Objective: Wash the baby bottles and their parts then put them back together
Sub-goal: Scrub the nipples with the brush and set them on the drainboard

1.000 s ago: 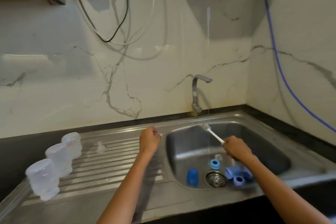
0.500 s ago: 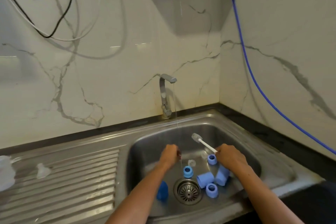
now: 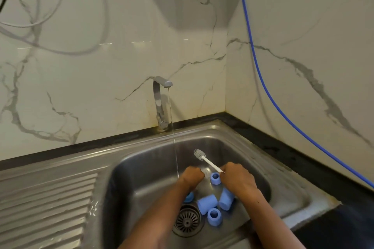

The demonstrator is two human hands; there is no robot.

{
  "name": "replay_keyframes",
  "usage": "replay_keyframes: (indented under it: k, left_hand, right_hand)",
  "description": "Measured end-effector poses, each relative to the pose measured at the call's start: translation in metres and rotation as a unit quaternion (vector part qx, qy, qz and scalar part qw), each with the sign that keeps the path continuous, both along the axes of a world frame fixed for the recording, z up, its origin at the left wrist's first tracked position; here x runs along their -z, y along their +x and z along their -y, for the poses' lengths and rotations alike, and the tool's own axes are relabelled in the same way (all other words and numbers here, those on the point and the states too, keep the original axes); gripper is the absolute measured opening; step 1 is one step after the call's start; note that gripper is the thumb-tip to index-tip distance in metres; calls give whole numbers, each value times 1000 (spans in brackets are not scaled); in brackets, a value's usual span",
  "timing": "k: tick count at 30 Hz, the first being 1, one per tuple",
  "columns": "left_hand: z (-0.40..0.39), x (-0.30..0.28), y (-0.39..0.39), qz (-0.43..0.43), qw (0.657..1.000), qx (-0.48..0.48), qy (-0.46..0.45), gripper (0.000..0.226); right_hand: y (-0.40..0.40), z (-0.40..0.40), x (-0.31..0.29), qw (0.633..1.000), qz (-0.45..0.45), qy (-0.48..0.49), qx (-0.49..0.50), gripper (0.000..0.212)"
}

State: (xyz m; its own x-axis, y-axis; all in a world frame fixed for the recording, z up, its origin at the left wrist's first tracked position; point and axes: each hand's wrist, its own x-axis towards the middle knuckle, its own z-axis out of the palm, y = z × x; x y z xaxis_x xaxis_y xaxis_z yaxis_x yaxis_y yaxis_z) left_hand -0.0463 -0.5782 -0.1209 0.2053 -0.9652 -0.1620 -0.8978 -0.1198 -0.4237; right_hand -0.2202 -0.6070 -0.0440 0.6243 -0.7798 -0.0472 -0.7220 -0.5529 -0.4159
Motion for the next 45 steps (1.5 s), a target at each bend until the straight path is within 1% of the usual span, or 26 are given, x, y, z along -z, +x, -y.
replay_keyframes:
  k: [4, 6, 9, 11, 12, 13, 14, 15, 17, 19, 21, 22, 23, 24, 25, 26, 28, 30, 32, 33, 35, 38, 39, 41, 43, 45]
  left_hand:
    - [0, -13, -10, -31, 999, 2, -30, 27]
    - [-7, -29, -16, -57, 995, -14, -76, 34]
    - [-34, -55, -23, -131, 978, -58, -151, 41]
    - [-59, -68, -28, -207, 956, -82, -191, 29]
    - [-74, -73, -32, -260, 934, -103, -223, 19]
    - [-88, -78, -36, -325, 897, -131, -268, 8]
    - [-98, -82, -39, -400, 841, -164, -324, 2]
    - [-109, -86, -42, -475, 765, -207, -382, 5]
    - [-126, -93, -48, -613, 574, -280, -465, 8]
    - [-137, -101, -50, -713, 386, -295, -505, 5]
    - [-149, -107, -49, -781, 192, -281, -524, 7]
    - [-155, -109, -48, -796, 104, -274, -529, 6]
    - [-159, -110, -48, -804, 33, -267, -531, 6]
    - [-163, -109, -48, -807, -13, -261, -530, 5]
    - [-166, -108, -49, -809, -41, -253, -529, 8]
    - [-169, -106, -51, -811, -50, -249, -527, 14]
    - [-169, -102, -48, -807, -48, -247, -534, 23]
    - [-166, -101, -42, -798, -47, -240, -551, 21]
    - [-164, -102, -35, -790, -67, -226, -566, 12]
    - [-164, -103, -32, -786, -82, -222, -571, 12]
    - [-167, -103, -26, -774, -104, -226, -582, 25]
    - [-171, -103, -16, -753, -127, -235, -602, 38]
    - [-172, -104, -13, -753, -124, -236, -601, 40]
    - [-173, -104, -8, -768, -102, -237, -586, 36]
    - [-172, -103, -5, -780, -66, -249, -570, 24]
    - [-173, -99, -2, -783, -37, -270, -559, 24]
  right_hand:
    - [0, 4, -2, 1000, 6, -2, 1, 25]
    - [0, 5, -6, 1000, 8, 5, 3, 24]
    - [0, 3, -10, 1000, 14, 19, 2, 25]
    - [-4, 0, -14, 1000, 19, 21, -5, 25]
    - [-5, -1, -15, 999, 20, 23, -12, 25]
    - [-6, -3, -17, 999, 21, 25, -18, 24]
    - [-8, -5, -18, 999, 23, 26, -25, 24]
    - [-10, -7, -19, 999, 23, 28, -31, 24]
    - [-13, -10, -17, 998, 26, 27, -43, 23]
    - [-15, -12, -14, 997, 30, 25, -68, 26]
    - [-15, -14, -11, 992, 55, 31, -111, 36]
    - [-14, -16, -10, 987, 76, 34, -134, 40]
    - [-12, -17, -9, 982, 97, 35, -156, 41]
    - [-11, -17, -7, 977, 117, 33, -177, 40]
    - [-8, -18, -4, 970, 138, 31, -199, 40]
    - [-7, -19, -1, 962, 161, 32, -219, 39]
    - [-5, -20, -1, 946, 203, 45, -250, 41]
    - [-5, -20, -6, 930, 243, 61, -270, 43]
    - [-5, -21, -11, 918, 270, 73, -282, 44]
    - [-5, -21, -12, 914, 276, 80, -286, 44]
    - [-7, -22, -14, 907, 274, 98, -305, 41]
    - [-8, -25, -12, 897, 250, 130, -342, 38]
    - [-8, -26, -12, 895, 246, 131, -348, 39]
    - [-6, -27, -11, 898, 242, 123, -346, 39]
    - [-6, -27, -13, 904, 231, 109, -341, 39]
    - [-8, -27, -16, 906, 216, 98, -351, 40]
